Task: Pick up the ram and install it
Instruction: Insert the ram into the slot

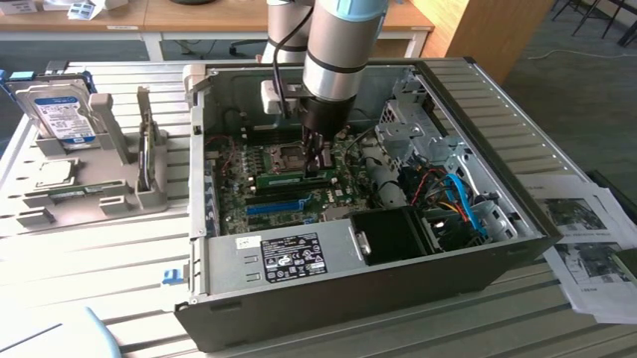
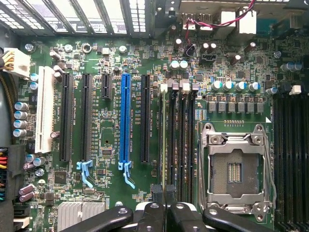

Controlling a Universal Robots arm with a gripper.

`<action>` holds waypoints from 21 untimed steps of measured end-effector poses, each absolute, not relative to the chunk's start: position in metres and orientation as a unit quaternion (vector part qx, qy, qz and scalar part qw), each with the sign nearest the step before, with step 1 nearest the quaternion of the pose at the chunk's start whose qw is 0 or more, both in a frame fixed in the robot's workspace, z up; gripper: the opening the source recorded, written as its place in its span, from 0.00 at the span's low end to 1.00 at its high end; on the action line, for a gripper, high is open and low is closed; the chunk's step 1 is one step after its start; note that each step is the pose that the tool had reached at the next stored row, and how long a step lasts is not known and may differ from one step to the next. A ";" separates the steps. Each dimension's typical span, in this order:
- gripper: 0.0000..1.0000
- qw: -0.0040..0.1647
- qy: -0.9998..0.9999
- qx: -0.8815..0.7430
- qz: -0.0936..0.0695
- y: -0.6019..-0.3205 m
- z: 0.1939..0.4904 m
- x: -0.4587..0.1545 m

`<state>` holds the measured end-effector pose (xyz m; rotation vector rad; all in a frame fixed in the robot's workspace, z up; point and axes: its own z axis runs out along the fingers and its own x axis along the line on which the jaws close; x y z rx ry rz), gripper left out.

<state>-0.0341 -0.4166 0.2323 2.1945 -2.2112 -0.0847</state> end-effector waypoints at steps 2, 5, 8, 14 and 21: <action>0.11 0.012 -0.709 0.704 -0.027 -0.417 0.232 -0.034; 0.11 0.013 -0.709 0.704 -0.027 -0.417 0.231 -0.034; 0.11 0.013 -0.709 0.704 -0.027 -0.417 0.231 -0.034; 0.11 0.012 -0.709 0.704 -0.027 -0.417 0.229 -0.034; 0.11 0.013 -0.709 0.704 -0.027 -0.417 0.227 -0.034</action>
